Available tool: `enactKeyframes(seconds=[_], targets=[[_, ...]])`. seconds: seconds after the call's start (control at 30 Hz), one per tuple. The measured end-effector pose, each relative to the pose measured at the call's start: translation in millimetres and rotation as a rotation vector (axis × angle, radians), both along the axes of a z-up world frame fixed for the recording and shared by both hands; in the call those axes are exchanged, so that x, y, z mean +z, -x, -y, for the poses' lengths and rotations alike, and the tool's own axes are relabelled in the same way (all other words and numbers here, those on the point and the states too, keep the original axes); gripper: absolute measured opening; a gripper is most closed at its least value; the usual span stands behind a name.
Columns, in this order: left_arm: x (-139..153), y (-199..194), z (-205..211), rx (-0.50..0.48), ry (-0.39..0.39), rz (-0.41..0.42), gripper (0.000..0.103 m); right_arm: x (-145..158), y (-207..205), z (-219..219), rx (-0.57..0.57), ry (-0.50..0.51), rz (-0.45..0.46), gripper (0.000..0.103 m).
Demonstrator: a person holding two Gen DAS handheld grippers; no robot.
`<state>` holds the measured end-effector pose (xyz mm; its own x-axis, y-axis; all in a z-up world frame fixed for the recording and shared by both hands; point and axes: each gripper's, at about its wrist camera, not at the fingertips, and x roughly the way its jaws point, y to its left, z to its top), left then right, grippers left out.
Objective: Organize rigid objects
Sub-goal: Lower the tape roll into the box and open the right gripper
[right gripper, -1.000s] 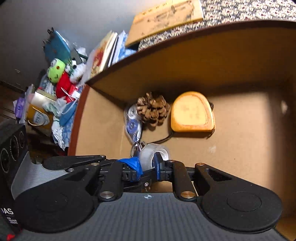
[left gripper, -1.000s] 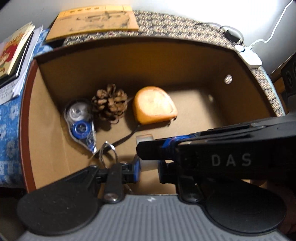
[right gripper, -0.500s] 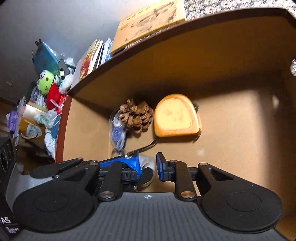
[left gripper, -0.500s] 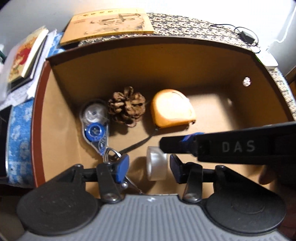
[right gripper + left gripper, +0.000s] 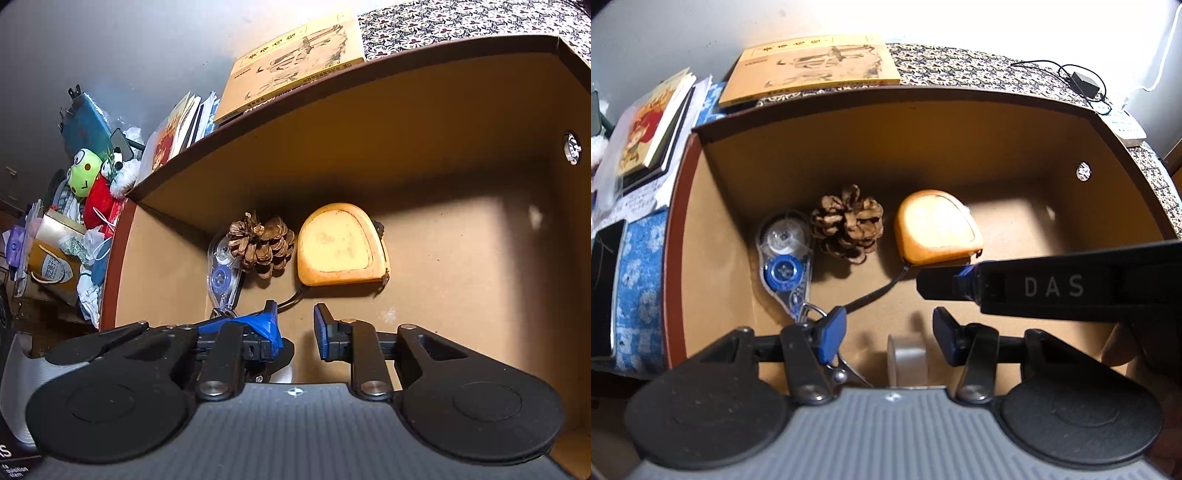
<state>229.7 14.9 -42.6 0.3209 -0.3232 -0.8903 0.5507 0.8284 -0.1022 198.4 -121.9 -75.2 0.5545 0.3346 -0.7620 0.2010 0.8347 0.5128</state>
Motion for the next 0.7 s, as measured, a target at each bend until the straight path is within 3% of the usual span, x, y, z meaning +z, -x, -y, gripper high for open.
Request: enactKeyframes(seconds=[0.7], targets=[[1.9,6.5,4.9,0.009,-0.048,0.077,0.053,4.9,3.5,-5.6,-0.019,0.072,0.046,0.006]])
